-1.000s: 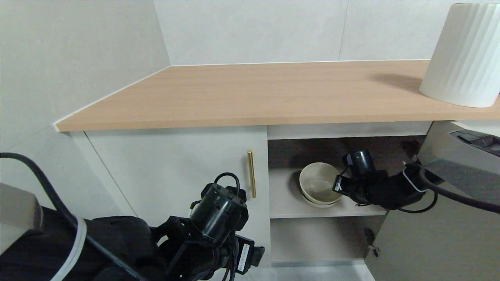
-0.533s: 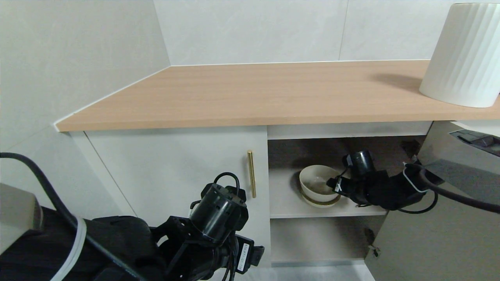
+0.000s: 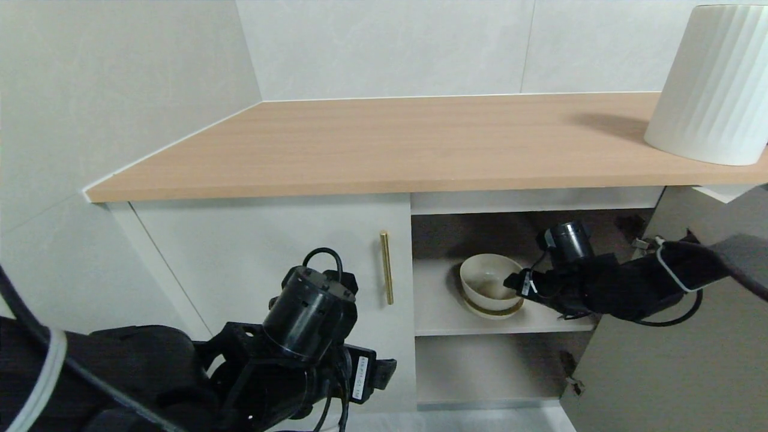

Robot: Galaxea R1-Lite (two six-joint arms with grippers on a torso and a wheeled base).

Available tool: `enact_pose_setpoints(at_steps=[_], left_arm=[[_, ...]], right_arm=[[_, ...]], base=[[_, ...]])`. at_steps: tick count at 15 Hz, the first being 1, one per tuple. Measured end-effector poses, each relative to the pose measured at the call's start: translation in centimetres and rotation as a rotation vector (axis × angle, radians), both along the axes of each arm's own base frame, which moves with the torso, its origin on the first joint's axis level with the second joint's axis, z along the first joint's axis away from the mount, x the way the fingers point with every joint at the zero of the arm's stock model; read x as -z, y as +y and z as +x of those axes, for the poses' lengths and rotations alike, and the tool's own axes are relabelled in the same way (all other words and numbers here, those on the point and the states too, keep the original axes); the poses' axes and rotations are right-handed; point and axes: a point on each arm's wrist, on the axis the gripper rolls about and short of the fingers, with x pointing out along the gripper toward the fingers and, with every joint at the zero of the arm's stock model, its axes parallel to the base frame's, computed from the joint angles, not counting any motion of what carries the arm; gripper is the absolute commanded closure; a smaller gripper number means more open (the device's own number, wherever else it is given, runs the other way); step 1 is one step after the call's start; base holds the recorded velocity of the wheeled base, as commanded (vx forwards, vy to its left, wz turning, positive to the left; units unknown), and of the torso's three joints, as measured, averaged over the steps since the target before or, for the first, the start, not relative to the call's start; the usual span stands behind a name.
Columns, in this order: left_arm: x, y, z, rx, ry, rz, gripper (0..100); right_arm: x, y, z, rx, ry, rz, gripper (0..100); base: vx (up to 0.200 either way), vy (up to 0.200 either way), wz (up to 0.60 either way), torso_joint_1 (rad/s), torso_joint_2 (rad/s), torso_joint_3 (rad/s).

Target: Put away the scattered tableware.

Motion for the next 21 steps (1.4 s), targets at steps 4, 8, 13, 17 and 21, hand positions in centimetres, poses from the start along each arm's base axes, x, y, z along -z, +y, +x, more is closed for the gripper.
enact_pose_setpoints(at_steps=[4,8,13,17,21], left_arm=[[-2.9,2.8,-0.8,-0.056,-0.068,-0.059,0],[-5.9,6.6,-1.9,-0.124,-0.144,-0.071,0],[-7.0,8.0,-2.3,-0.162,-0.186,-0.090,0],[-7.0,8.1,-2.3,-0.166,-0.187,-0.089,0],[-6.8,8.0,-2.1,-0.168,-0.181,-0.082,0]], right_arm=[[-4.4,-0.1,-6.4,-0.144,0.027,-0.016,0],[-7.6,-0.4,-12.1,-0.257,-0.038,-0.016,0],[-9.4,-0.3,-15.8,-0.338,-0.100,-0.011,0],[-9.7,-0.8,-17.0,-0.358,-0.093,-0.026,0],[-9.7,-0.7,-17.6,-0.388,-0.078,-0.044,0]], base=[[0.000,0.000,0.00,0.000,0.00,0.000],[0.000,0.000,0.00,0.000,0.00,0.000],[0.000,0.000,0.00,0.000,0.00,0.000],[-0.050,0.000,0.00,0.001,0.00,0.002],[-0.200,0.000,0.00,0.005,0.00,0.002]])
